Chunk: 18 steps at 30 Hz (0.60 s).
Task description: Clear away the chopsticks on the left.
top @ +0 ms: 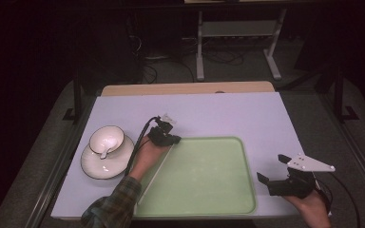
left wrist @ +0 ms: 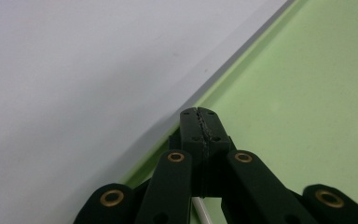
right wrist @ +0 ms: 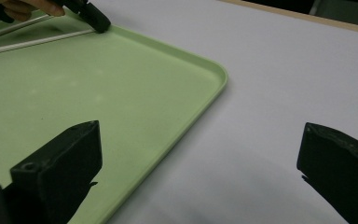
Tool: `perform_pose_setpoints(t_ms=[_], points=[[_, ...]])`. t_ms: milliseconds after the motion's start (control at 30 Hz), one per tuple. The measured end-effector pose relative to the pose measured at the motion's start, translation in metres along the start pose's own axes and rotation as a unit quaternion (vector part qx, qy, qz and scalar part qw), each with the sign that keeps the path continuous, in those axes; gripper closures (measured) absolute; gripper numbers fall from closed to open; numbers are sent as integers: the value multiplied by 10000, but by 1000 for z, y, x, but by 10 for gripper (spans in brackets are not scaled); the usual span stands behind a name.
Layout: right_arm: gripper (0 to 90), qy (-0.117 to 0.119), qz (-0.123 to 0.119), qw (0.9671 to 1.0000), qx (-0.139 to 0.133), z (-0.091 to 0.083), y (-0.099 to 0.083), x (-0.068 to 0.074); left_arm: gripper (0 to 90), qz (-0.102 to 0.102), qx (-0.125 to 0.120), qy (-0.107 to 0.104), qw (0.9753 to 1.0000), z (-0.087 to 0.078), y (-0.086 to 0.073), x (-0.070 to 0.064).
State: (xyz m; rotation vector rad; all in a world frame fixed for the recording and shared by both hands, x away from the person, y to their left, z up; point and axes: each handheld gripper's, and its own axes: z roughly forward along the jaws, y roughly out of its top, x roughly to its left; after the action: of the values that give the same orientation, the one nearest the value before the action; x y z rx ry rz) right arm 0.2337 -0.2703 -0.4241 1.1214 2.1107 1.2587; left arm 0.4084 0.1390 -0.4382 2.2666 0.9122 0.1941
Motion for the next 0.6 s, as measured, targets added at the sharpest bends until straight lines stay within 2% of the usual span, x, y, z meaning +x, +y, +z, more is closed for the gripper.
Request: perform_pose_setpoints(t_ms=[200,300,500,600], points=[[0,-5,-7,10000,7,0,0,0,900,-156,31,268,9995,-12,-11,7],[0,-4,-9,10000,2,0,0,0,900,-241,-169,45,9996,-21,-15,4],[0,-16,16,10000,-8,0,0,0,900,96,-239,-127,9996,-44,-34,-20],[0,-18,12,10000,7,0,0,0,900,156,-247,-160,9994,-56,-47,-28]])
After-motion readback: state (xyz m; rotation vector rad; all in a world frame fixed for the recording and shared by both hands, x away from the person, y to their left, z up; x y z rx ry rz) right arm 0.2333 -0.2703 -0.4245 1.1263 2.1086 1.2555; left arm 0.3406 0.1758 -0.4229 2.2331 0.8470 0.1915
